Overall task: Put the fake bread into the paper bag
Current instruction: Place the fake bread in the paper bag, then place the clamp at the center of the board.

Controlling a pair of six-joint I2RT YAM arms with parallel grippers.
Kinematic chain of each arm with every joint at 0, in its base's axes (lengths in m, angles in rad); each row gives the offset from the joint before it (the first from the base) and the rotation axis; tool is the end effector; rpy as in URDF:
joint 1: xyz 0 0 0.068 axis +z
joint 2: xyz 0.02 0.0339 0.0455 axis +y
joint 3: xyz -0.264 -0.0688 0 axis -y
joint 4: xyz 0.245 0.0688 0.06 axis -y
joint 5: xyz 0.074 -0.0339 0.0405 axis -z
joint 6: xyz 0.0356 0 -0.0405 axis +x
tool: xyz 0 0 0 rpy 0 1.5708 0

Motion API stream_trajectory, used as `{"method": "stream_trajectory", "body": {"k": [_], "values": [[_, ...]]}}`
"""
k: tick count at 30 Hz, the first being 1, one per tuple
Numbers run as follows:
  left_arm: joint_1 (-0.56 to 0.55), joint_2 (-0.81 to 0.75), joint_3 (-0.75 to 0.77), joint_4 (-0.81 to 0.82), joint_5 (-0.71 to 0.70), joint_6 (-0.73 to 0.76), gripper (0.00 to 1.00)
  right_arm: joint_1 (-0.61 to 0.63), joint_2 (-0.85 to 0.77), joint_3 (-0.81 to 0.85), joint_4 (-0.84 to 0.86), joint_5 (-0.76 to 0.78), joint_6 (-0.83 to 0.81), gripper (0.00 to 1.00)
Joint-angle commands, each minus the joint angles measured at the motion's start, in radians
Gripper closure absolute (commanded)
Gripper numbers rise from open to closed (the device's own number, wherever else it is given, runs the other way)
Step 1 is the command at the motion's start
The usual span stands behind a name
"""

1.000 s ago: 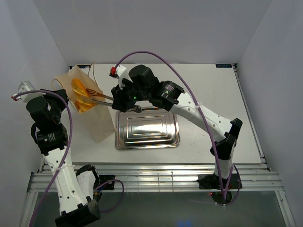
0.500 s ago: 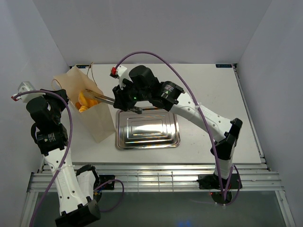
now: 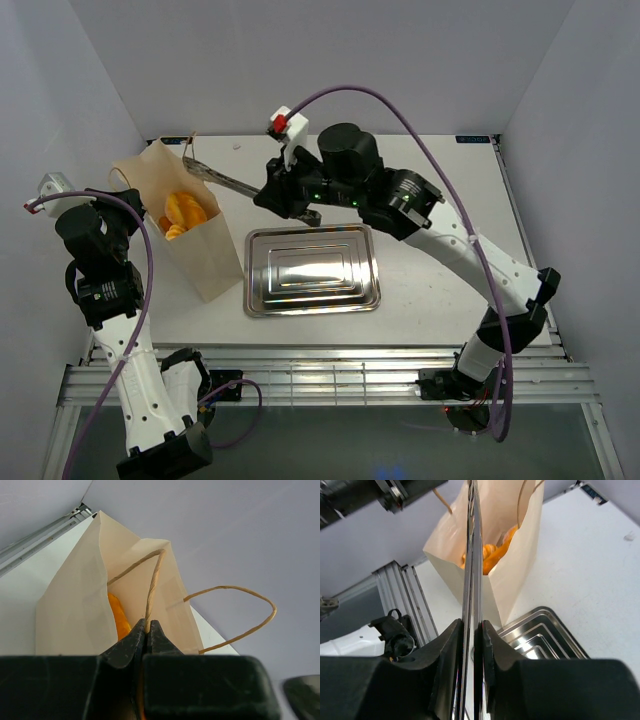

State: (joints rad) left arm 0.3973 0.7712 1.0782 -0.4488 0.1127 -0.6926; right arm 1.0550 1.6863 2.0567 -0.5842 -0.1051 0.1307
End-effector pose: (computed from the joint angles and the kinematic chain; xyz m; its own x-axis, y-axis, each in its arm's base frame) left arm 0.1439 0.0560 0.4133 0.0797 -0.6547 -0.7517 -0.3001 0.7034 -0.6444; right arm 0.1763 0.3185 0.4971 -0.2231 -0.1307 -0.9660 -0.8942 0.4220 0.1494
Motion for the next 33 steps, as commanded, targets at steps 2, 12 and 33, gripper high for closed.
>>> {"method": "stream_trajectory", "body": {"k": [2,12,33], "values": [[0.0,-0.018,0.032,0.002,0.004,0.005,1.0,-0.012,-0.131,0.003,0.087,0.105,0.012,0.78],[0.0,-0.02,0.071,-0.011,0.008,0.024,0.79,-0.486,-0.41,-0.426,0.089,0.168,0.102,0.76],[0.0,0.068,0.425,-0.218,-0.205,0.143,0.02,-0.785,-0.336,-1.199,0.475,0.077,0.267,0.72]]}}
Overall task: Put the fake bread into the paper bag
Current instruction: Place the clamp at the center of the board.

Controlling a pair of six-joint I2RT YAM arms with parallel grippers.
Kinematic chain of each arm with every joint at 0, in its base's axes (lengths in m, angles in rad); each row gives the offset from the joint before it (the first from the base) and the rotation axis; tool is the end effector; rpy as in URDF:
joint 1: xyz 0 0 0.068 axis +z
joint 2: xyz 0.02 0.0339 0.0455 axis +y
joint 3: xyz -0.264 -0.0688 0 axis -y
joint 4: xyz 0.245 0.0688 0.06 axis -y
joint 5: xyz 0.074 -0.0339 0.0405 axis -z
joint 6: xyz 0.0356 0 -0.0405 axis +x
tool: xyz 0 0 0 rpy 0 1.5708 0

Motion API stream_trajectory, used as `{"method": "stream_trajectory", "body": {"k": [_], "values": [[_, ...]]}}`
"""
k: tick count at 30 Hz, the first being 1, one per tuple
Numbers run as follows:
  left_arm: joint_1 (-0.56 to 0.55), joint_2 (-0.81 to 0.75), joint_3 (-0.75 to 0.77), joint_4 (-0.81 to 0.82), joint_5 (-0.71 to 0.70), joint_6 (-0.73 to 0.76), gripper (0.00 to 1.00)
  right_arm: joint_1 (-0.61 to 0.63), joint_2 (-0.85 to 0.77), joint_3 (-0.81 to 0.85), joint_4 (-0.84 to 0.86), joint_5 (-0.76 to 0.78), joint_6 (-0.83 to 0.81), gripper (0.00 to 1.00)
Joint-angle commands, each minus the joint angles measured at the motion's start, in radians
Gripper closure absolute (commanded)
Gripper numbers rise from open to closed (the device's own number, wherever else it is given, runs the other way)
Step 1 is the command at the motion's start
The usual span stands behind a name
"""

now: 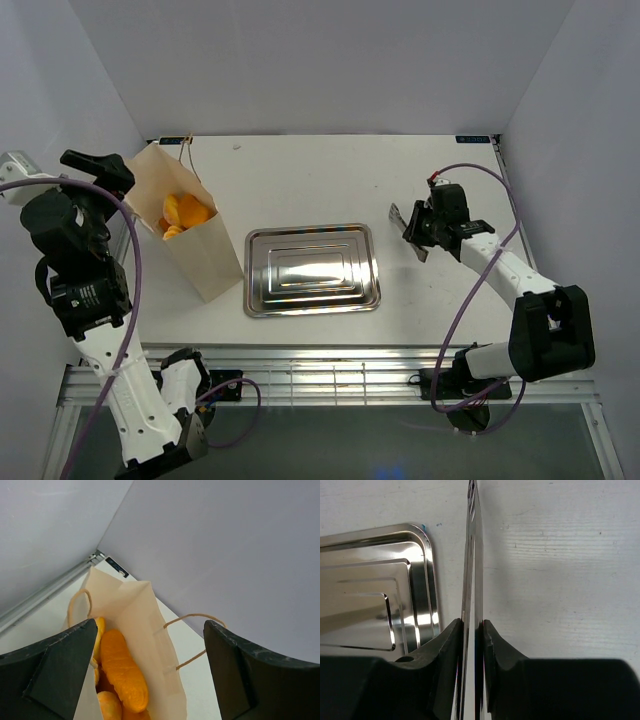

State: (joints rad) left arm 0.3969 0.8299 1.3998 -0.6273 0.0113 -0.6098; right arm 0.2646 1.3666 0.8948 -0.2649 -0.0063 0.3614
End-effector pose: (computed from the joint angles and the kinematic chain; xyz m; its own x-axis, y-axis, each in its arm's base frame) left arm 0.1156 0.0480 0.4847 0.1720 -0.5488 -0.8180 -0.3386 0.7469 -0.5723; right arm 0.2829 0.0769 0.2405 -0.7006 0.1765 -0.6913 -0.0196 0.9638 0.2659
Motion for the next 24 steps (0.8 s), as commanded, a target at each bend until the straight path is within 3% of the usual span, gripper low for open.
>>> {"method": "stream_trajectory", "body": {"k": [1,3,6,7,11,15,18,22,24], "values": [[0.0,0.02,0.131,-0.037,-0.096,0.068,0.02,0.005,-0.014,-0.046,0.162,-0.024,0.037,0.71],[0.0,0.084,0.189,-0.029,-0.042,0.065,0.02,0.005,-0.003,-0.057,0.162,-0.038,0.04,0.71],[0.0,0.164,0.281,-0.003,0.206,-0.005,0.02,0.007,0.015,-0.077,0.173,-0.063,0.053,0.69],[0.0,0.201,0.272,0.065,0.354,-0.036,0.02,0.007,0.02,-0.095,0.187,-0.073,0.062,0.69],[-0.013,0.236,0.242,0.244,0.527,-0.151,0.02,0.007,0.043,-0.137,0.216,-0.113,0.086,0.68],[-0.09,0.261,0.283,0.307,0.541,-0.156,0.02,0.007,0.068,-0.184,0.237,-0.123,0.106,0.65],[-0.258,0.322,0.318,0.305,0.446,-0.134,0.02,0.008,0.094,-0.207,0.246,-0.138,0.119,0.64],[-0.641,0.432,0.341,0.294,0.253,-0.01,0.02,0.008,0.094,-0.234,0.253,-0.133,0.123,0.61],[-0.76,0.486,0.35,0.288,0.111,0.031,0.02,0.008,0.098,-0.229,0.242,-0.135,0.119,0.59]]}}
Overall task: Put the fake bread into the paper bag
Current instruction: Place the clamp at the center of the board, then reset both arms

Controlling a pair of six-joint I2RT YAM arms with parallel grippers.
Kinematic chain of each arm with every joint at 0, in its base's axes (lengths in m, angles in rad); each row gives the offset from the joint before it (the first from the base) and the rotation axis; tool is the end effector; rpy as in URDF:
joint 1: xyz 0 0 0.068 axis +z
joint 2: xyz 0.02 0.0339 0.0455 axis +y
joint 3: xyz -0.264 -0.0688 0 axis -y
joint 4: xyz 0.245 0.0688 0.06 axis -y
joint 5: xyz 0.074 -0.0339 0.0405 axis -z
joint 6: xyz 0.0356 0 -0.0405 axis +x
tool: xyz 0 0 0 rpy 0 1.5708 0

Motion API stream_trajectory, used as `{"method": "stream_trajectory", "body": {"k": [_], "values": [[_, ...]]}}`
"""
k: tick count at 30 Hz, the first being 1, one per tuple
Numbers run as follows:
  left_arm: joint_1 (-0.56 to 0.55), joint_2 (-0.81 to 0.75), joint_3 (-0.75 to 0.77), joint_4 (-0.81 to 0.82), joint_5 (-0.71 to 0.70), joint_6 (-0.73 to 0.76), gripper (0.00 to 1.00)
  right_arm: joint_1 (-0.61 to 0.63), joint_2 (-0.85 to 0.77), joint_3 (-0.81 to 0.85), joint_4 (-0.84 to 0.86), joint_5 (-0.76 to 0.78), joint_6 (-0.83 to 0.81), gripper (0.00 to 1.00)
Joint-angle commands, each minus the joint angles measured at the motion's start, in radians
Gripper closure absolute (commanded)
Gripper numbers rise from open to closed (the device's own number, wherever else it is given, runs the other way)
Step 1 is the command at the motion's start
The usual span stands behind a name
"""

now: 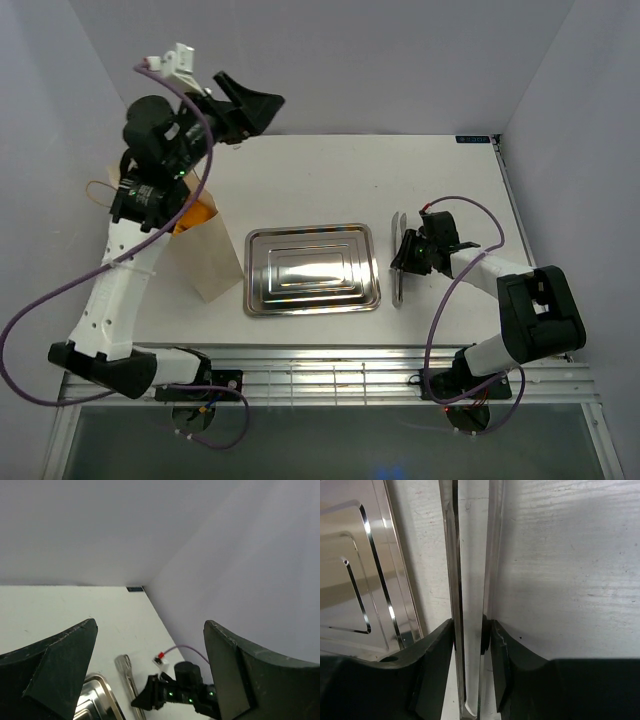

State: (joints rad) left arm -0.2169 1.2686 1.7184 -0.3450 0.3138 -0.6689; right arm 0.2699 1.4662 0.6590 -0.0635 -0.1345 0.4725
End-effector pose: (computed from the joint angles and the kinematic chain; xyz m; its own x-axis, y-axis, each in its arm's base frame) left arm 0.2352 -0.0631 0.5374 -0.2327 -0.5527 -0.8002 0.4591 0.6629 -0.5914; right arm 0.2644 0.0781 0.1570 -0.8145 0.2426 -0.5270 0.0260 0.9227 0.3845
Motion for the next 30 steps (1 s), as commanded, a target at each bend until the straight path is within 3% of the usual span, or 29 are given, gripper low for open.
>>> {"method": "stream_trajectory", "body": {"k": [1,3,7,10,11,12,13,14,23,26,30], "values": [[-0.25,0.063,0.033,0.008,-0.237,0.109,0.02,0.003,0.002,0.008,0.034,-0.007,0.005,0.59],[-0.349,0.106,0.037,0.003,-0.35,0.156,0.02,0.003,0.0,-0.001,0.031,-0.004,0.006,0.58],[-0.602,0.141,-0.054,0.017,-0.713,0.238,0.02,0.003,-0.001,-0.032,0.037,-0.004,0.009,0.53],[-0.691,0.129,-0.144,0.063,-0.846,0.265,0.02,0.003,-0.015,-0.051,0.033,0.006,0.009,0.46],[-0.702,0.12,-0.211,0.076,-0.884,0.269,0.02,0.003,-0.026,-0.058,0.033,0.007,0.009,0.38],[-0.711,0.109,-0.247,0.107,-0.894,0.267,0.02,0.003,-0.052,-0.061,0.033,0.009,0.005,0.18],[-0.719,0.082,-0.281,0.121,-0.903,0.259,0.02,0.006,-0.064,-0.061,0.03,0.01,0.0,0.04],[-0.72,0.068,-0.349,0.136,-0.906,0.256,0.02,0.006,-0.078,-0.053,0.007,0.015,-0.012,0.1],[-0.72,-0.046,-0.592,0.161,-0.8,0.137,0.02,0.022,-0.282,0.015,-0.228,0.095,-0.06,0.1],[-0.72,-0.083,-0.67,0.153,-0.754,0.068,0.02,0.029,-0.406,-0.039,-0.228,0.041,-0.061,0.1],[-0.72,-0.15,-0.784,0.191,-0.678,-0.023,0.02,0.031,-0.549,-0.143,-0.18,-0.149,-0.083,0.1]]}}
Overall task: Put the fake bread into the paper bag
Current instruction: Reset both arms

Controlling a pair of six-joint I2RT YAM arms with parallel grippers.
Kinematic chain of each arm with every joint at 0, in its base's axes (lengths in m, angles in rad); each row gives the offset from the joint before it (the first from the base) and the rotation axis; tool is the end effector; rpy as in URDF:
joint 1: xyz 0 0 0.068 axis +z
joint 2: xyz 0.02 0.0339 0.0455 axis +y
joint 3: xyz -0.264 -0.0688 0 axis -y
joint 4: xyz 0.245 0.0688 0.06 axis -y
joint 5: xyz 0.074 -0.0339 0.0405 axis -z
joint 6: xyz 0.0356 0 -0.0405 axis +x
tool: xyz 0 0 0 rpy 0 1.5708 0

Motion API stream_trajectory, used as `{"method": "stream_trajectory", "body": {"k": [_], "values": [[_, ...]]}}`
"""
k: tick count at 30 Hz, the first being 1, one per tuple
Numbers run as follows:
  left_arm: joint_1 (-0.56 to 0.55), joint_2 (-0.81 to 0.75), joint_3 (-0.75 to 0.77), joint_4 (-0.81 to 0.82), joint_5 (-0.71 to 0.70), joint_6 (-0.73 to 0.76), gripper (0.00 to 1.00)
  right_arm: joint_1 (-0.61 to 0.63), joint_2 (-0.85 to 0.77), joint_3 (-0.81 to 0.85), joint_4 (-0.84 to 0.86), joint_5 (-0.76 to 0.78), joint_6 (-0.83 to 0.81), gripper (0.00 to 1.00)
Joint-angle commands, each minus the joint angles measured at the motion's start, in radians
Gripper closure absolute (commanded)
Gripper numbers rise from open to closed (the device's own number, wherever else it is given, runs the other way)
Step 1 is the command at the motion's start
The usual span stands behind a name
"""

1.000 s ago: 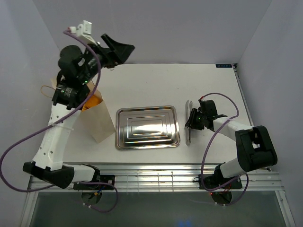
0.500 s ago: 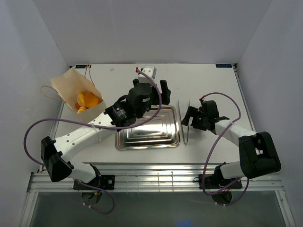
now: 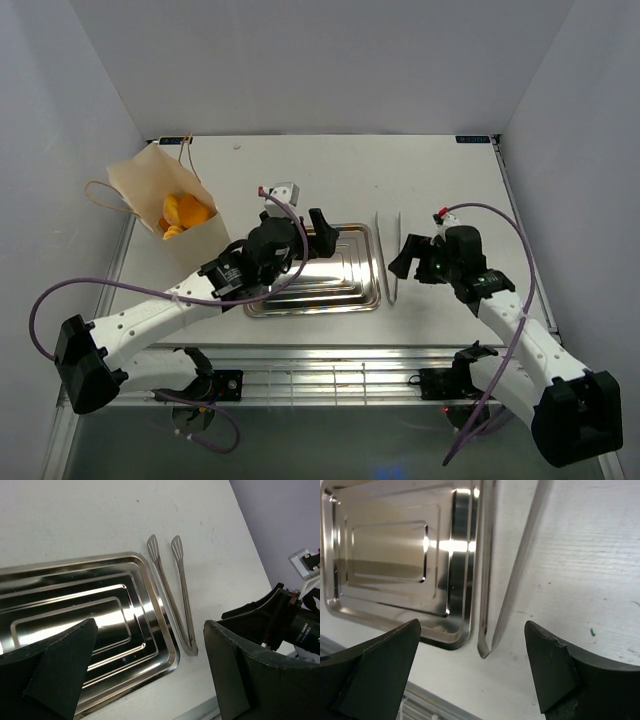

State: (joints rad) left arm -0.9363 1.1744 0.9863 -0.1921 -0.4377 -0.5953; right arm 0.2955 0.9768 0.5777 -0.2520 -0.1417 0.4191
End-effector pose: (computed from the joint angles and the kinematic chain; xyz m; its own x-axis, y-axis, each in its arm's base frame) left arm 0.1714 -0.2074 0.3307 -0.4604 -0.2314 -0.8571 0.2874 0.8746 -0.3905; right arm 0.1977 0.0654 0.2262 -0.6907 0.2109 -0.6917 -0.1256 0.9070 0.4019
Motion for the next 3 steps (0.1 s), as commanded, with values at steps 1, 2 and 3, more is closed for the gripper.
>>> {"method": "stream_trajectory", "body": {"k": [1,2,3], "values": [[-0.001,-0.068,-0.108,0.061,0.132,-0.112,0.02,0.005,-0.076,-0.084,0.045,-0.182,-0.029,0.1],[-0.001,-0.081,-0.138,0.083,0.163,-0.132,0.02,0.005,-0.095,-0.107,0.075,-0.224,-0.026,0.1],[-0.001,-0.094,-0.17,0.138,0.197,-0.177,0.02,0.007,-0.137,-0.13,0.11,-0.333,-0.025,0.1]]}}
